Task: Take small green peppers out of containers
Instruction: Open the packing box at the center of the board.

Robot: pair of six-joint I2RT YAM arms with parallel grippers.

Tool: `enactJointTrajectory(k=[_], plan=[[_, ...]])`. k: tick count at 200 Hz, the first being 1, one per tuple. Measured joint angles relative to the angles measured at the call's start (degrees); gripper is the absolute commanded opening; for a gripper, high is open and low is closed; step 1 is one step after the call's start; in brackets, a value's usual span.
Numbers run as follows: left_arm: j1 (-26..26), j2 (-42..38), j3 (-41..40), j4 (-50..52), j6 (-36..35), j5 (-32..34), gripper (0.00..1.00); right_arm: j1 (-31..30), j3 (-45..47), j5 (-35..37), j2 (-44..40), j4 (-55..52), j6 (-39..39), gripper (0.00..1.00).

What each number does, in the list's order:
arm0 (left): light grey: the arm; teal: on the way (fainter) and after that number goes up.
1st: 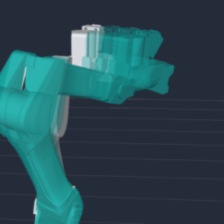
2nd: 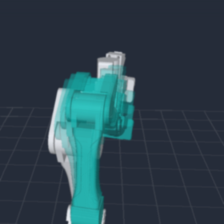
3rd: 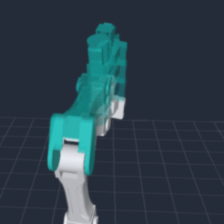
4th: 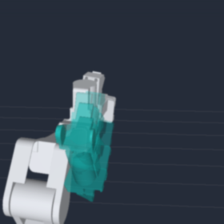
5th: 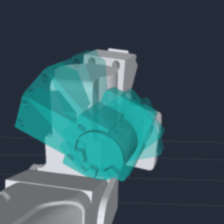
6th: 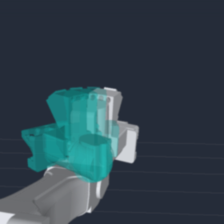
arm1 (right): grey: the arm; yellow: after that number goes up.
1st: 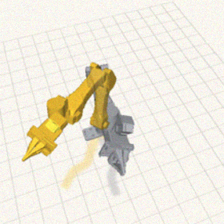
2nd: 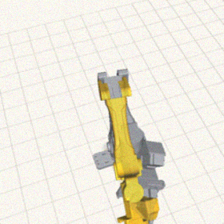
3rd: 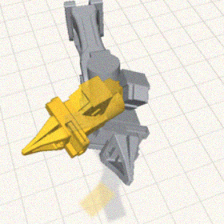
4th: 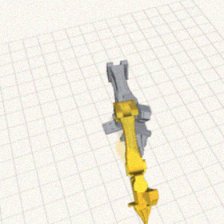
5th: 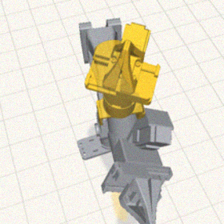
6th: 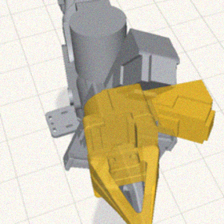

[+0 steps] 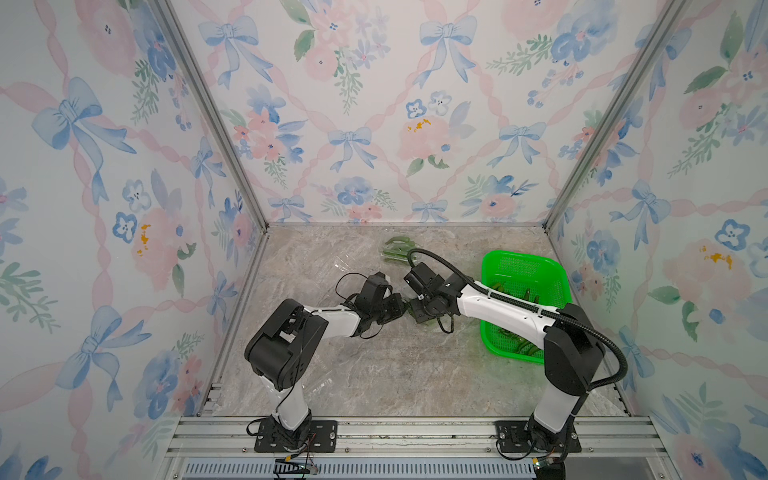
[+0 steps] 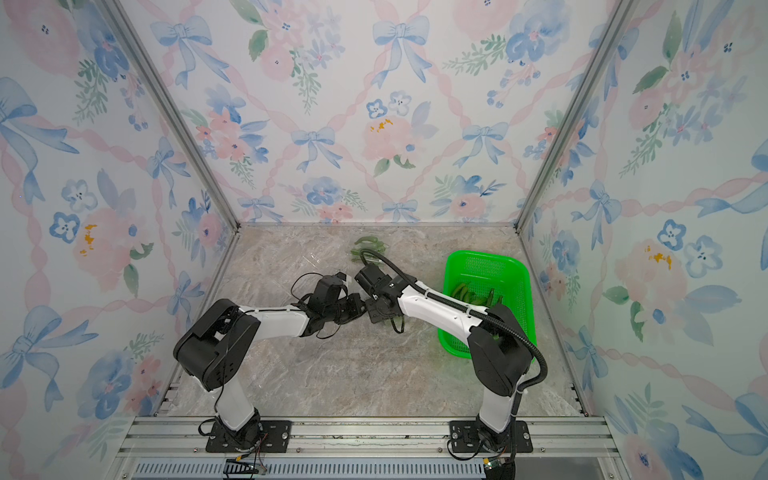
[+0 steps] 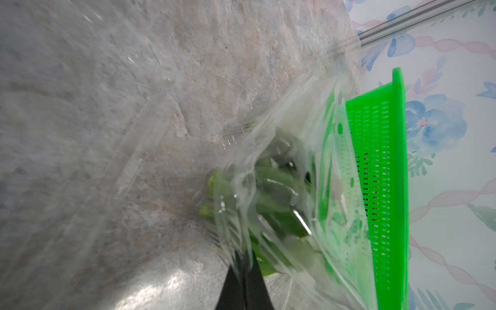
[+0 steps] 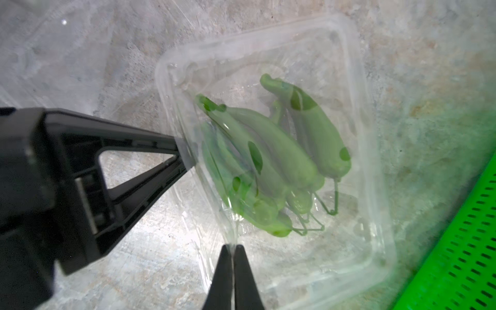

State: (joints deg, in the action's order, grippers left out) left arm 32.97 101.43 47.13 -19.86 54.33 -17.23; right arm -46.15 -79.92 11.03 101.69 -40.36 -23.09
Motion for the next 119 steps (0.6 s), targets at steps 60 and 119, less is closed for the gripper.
enactJointTrajectory(k=[60, 119], plan=[[0.0, 0.0, 0.0, 0.5, -0.1, -0.4, 0.07, 3.5, 0.0, -4.9, -4.2, 1.9, -0.7, 0.00], [0.0, 0.0, -0.1, 0.5, -0.3, -0.4, 0.20, 6.4, -0.2, -8.0, -4.5, 2.9, -1.3, 0.23]])
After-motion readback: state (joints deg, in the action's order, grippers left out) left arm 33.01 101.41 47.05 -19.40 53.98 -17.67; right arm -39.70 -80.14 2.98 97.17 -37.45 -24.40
